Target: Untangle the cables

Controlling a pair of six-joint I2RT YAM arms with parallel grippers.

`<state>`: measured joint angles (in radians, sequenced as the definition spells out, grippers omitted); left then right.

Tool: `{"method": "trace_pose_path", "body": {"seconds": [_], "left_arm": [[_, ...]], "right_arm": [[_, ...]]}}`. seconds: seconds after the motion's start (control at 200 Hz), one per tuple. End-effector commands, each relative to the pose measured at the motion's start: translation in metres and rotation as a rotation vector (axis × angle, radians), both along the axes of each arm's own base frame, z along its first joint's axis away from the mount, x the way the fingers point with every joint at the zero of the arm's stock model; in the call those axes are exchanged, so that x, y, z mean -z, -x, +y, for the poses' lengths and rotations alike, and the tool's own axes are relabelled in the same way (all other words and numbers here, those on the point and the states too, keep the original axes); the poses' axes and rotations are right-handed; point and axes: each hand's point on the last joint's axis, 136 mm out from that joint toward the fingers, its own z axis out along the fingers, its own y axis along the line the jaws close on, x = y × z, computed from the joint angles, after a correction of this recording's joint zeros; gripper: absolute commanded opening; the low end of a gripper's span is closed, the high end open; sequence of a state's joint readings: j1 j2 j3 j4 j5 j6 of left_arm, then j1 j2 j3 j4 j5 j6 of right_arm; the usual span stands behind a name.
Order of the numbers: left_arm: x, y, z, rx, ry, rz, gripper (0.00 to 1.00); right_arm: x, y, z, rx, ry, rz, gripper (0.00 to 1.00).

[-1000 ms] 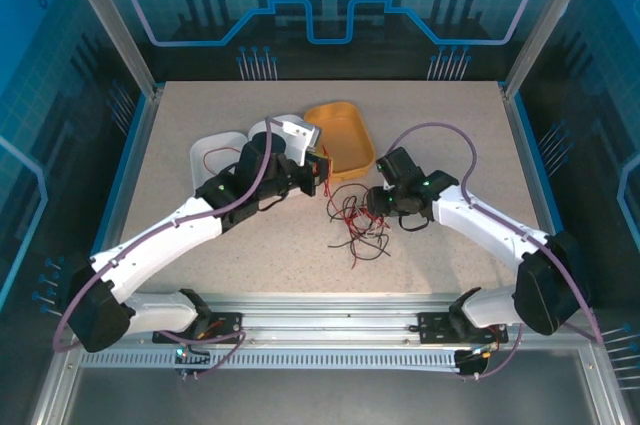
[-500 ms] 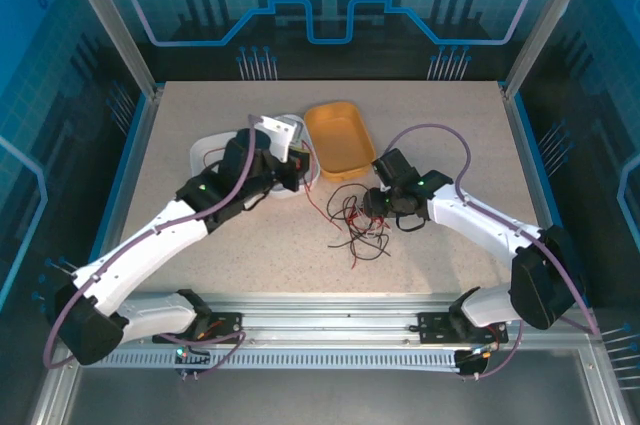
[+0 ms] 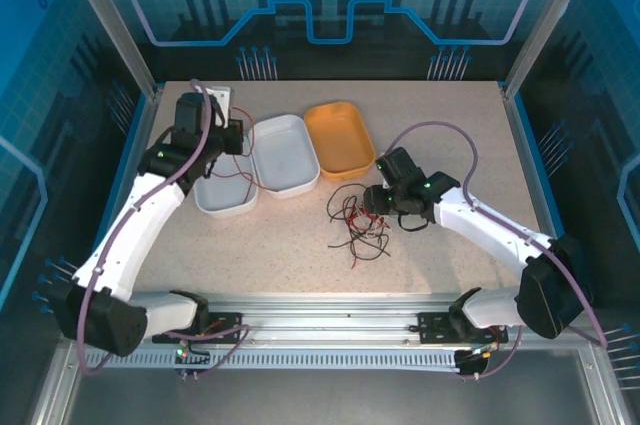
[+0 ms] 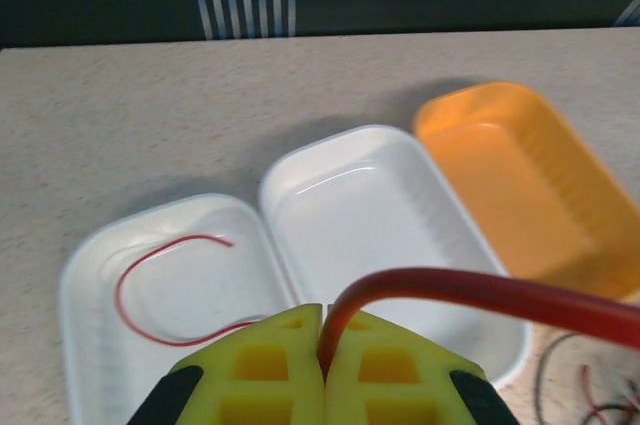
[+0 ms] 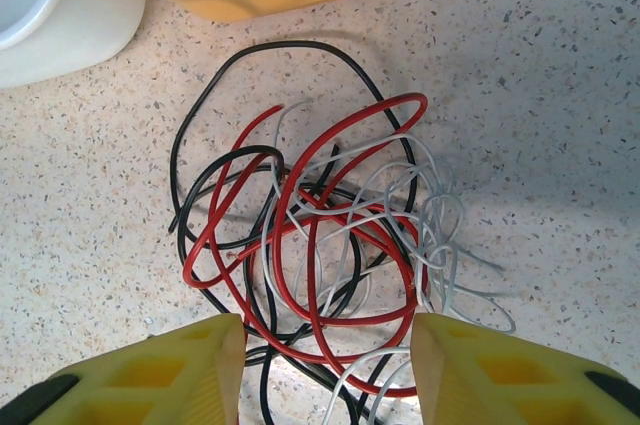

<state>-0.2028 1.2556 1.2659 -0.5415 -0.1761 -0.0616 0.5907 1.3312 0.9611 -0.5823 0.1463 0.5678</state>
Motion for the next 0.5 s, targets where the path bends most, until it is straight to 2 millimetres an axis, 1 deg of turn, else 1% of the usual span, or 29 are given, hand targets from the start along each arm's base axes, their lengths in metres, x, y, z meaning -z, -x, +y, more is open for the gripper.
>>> {"method": "trace_pose_path", "body": {"seconds": [0.0, 0.205, 0.275, 0.395, 0.495], "left_arm": [[0.016, -0.005, 0.023, -0.019, -0.063, 0.081, 0.00], [0.043, -0.031, 0.052, -0.065, 0.027, 0.113, 0.00], [0.053, -0.038, 0.061, -0.083, 0.023, 0.141, 0.00], [0.076, -0.043, 0.080, -0.132, -0.036, 0.221, 0.00], [0.090, -0.043, 0.093, -0.178, -0.086, 0.275, 0.00]], "right_arm": [[-0.004, 0.005, 0.000, -0.012, -0.005, -0.017, 0.48], [-0.006, 0.006, 0.000, -0.005, -0.012, -0.023, 0.52], [-0.008, 0.006, -0.001, -0.004, -0.013, -0.028, 0.54], [-0.012, 0.007, -0.005, 0.007, -0.007, -0.041, 0.57], [-0.015, 0.008, -0.009, 0.017, -0.006, -0.056, 0.59]]}}
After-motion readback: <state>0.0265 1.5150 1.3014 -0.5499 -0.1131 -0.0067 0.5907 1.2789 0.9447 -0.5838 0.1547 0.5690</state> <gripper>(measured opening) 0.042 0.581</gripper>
